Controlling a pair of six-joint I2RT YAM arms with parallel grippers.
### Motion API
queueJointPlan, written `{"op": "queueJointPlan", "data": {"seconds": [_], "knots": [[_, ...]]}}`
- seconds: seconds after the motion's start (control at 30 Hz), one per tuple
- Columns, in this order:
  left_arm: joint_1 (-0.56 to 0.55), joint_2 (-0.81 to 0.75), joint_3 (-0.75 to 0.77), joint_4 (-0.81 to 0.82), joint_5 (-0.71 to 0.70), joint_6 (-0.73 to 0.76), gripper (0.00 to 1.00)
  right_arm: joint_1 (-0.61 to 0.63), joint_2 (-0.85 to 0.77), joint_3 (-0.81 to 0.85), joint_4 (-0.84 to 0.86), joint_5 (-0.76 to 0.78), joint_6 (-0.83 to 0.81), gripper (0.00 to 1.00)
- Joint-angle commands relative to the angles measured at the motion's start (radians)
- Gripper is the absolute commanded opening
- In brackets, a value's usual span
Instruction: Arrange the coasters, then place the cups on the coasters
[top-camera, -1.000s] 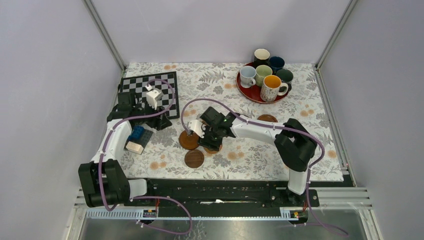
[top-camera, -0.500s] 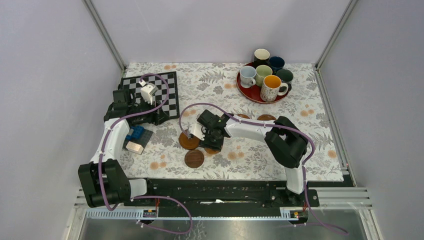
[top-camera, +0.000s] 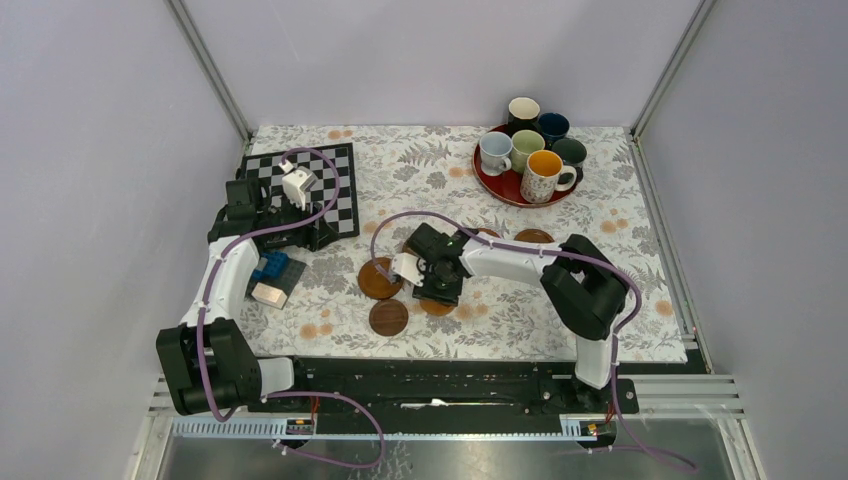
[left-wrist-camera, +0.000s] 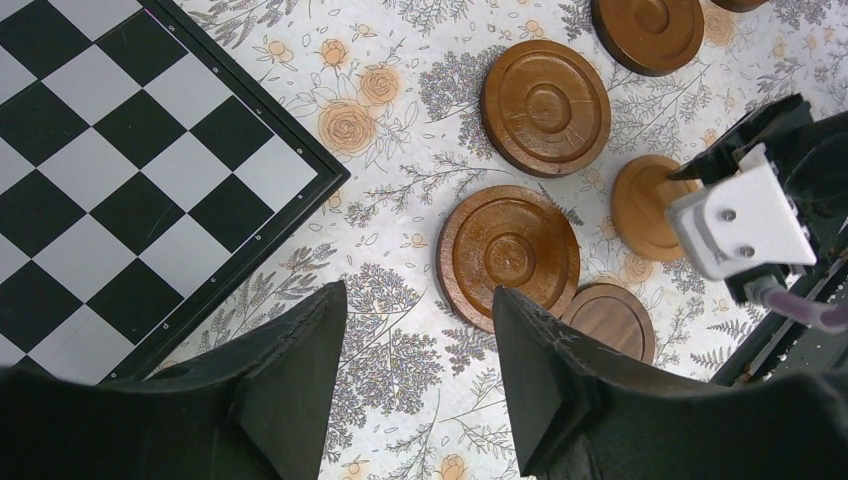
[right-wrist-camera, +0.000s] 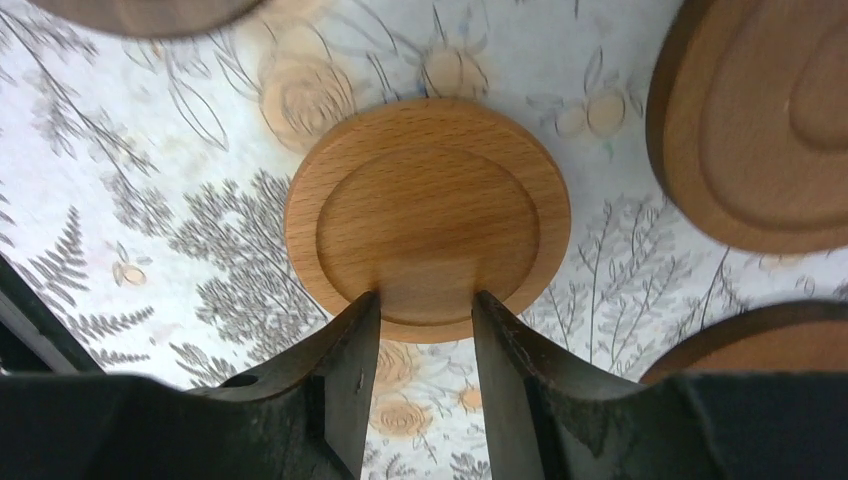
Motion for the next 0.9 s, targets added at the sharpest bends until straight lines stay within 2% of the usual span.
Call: {"op": "queueJointPlan", "data": {"seconds": [0.0,0.43,0.57,0.87], "knots": [[0.005,-0.003,0.017,0.029,0.048,0.028,0.60,-0.066,-0.020,-0.082,-0.105,0.036,-0.028,0.46],[0.003,0.021,0.031,0.015,0.068,0.050,0.61,-0.259,-0.196,-0.294,-0.156,0.036,-0.115,0.47],[-0.005,0.023,0.028,0.007,0.053,0.070,0.61,-0.351,-0.253,-0.366,-0.160,0.055,-0.158,0.47],[-0.094,0.000,0.001,-0.028,-0.014,0.141,0.62,-0.500,-0.349,-0.467,-0.176,0.087,-0.256,0.49]]}}
